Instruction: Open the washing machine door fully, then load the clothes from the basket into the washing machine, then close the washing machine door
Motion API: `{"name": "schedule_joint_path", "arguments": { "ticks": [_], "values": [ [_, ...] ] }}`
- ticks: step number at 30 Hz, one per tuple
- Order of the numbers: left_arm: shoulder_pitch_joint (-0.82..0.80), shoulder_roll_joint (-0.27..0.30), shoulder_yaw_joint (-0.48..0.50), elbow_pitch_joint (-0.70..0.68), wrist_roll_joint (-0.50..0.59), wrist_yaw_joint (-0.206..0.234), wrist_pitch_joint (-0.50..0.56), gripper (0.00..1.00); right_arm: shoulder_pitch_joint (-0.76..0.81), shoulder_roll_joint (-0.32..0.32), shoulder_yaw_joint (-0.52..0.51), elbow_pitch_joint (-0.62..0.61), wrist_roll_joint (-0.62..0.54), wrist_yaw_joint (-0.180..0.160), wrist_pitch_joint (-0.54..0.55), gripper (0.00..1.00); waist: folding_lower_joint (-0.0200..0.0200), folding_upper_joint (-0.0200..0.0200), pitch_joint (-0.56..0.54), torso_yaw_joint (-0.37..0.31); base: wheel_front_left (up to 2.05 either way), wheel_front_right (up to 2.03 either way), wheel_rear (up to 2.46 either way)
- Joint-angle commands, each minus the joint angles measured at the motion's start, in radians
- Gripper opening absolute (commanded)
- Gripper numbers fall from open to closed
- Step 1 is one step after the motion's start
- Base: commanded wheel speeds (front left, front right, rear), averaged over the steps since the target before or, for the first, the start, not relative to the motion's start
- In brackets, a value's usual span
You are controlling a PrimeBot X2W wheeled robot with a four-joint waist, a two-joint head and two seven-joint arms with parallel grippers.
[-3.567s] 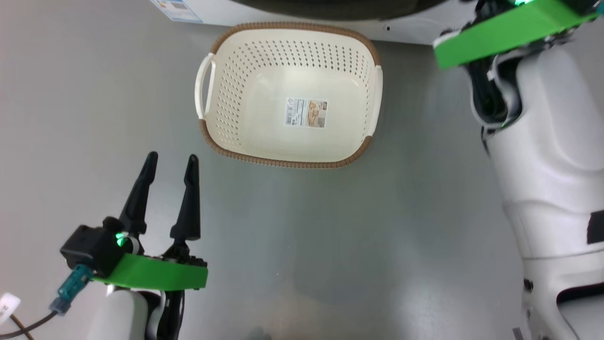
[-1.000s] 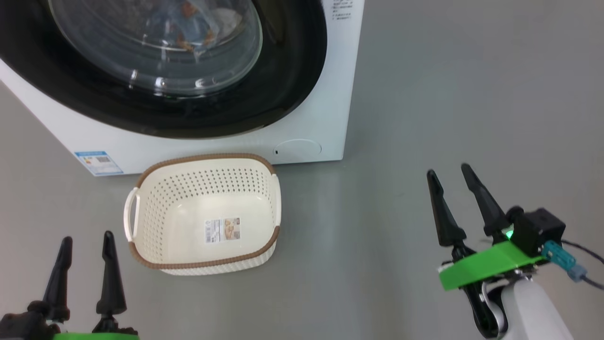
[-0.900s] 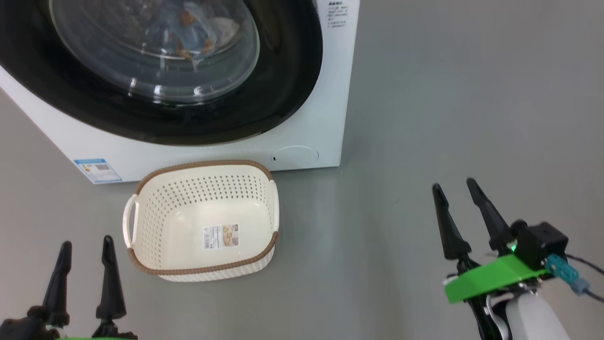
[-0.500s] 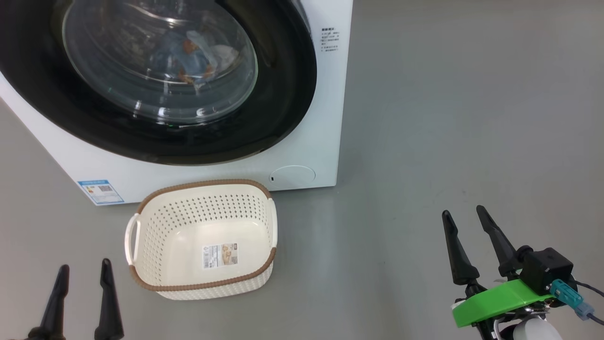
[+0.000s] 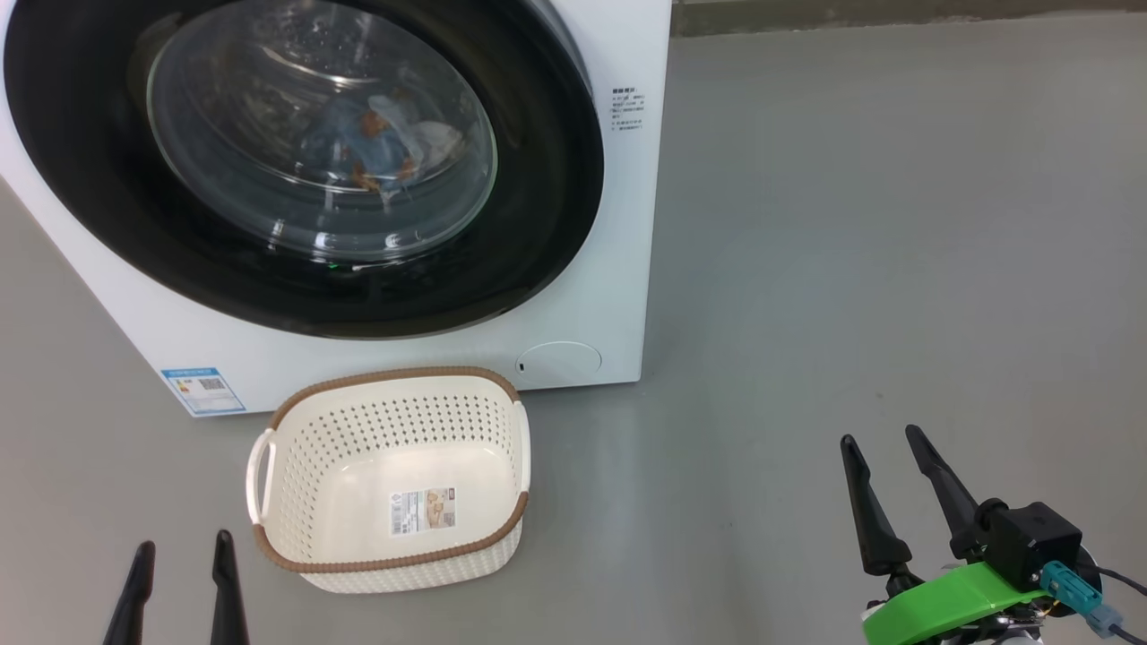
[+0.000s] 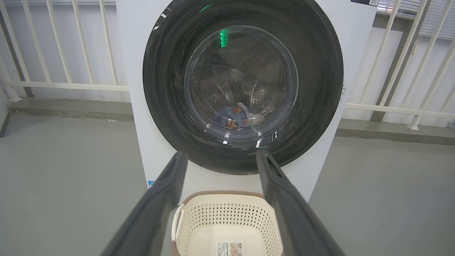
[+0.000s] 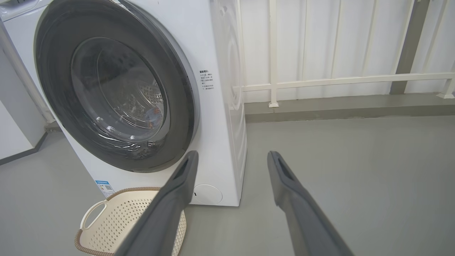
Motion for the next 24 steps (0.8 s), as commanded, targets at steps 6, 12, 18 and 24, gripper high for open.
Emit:
{"name": "schedule_joint_path", "arguments": {
  "ticks": [6, 12, 18, 24],
  "values": [
    [0.0, 0.012, 0.018, -0.018, 0.01, 0.017, -0.008, 1.0, -0.004, 0.001, 0.016, -0.029, -0.01, -0.002, -0.005, 1.0, 0.0, 0.0, -0.016, -0.002, 0.0, 0.0, 0.0],
    [0.005, 0.012, 0.013, -0.018, 0.012, 0.02, -0.008, 1.0, -0.003, 0.001, 0.017, -0.034, -0.003, -0.002, -0.005, 1.0, 0.0, 0.0, -0.017, 0.001, 0.0, 0.0, 0.0],
    [0.003, 0.012, 0.011, -0.018, 0.012, 0.02, -0.008, 1.0, -0.006, 0.001, 0.012, -0.04, -0.009, -0.002, -0.005, 1.0, 0.0, 0.0, -0.018, 0.005, 0.0, 0.0, 0.0],
    [0.004, 0.012, 0.009, -0.019, 0.011, 0.017, -0.008, 1.0, -0.005, 0.001, 0.008, -0.041, -0.007, -0.002, -0.005, 1.0, 0.0, 0.0, -0.017, 0.008, 0.0, 0.0, 0.0]
  ]
}}
